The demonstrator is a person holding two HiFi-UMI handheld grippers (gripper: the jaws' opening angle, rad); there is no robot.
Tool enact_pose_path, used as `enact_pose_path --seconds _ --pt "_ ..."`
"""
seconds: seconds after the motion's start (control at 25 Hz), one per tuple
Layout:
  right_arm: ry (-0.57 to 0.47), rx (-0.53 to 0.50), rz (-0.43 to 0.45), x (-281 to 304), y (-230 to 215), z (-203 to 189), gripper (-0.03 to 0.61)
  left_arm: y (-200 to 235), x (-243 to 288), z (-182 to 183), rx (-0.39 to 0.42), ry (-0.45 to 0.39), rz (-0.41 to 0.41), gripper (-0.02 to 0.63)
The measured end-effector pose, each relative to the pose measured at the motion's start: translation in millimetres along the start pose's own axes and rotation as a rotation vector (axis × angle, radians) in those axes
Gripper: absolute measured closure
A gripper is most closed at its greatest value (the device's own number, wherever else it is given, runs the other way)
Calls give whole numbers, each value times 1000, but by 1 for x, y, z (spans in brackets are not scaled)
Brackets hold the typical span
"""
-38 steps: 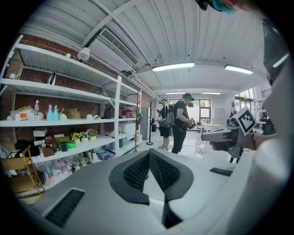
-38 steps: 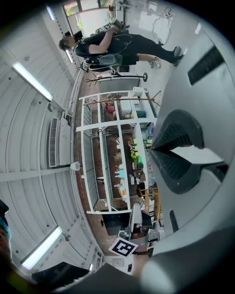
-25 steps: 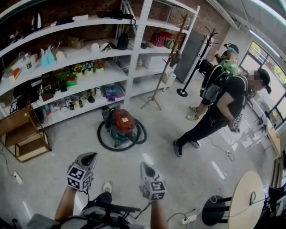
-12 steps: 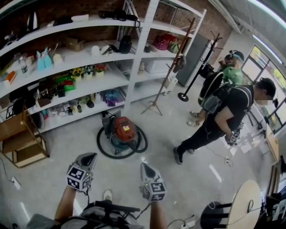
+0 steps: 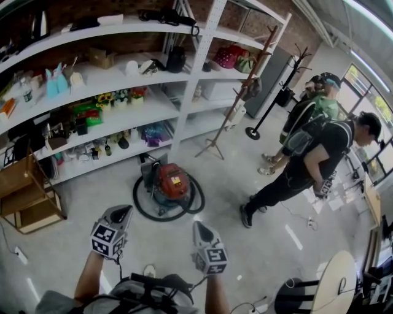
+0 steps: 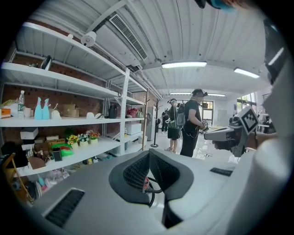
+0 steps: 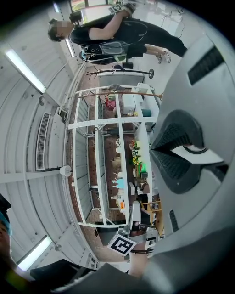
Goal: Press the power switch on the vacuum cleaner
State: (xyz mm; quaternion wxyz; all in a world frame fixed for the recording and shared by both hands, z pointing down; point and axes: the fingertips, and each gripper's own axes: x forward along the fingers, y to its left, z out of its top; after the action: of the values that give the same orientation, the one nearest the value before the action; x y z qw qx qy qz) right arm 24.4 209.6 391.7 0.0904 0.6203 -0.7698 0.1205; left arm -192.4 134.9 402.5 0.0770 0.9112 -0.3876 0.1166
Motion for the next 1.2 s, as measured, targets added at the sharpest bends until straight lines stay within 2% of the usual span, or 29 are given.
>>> enact_pose_path --seconds 0.56,1.2 --pt "-13 -19 3 52 -24 21 577 30 39 15 -2 -10 13 606" --pt "10 2 46 150 -103 41 577 55 151 41 -7 10 20 606"
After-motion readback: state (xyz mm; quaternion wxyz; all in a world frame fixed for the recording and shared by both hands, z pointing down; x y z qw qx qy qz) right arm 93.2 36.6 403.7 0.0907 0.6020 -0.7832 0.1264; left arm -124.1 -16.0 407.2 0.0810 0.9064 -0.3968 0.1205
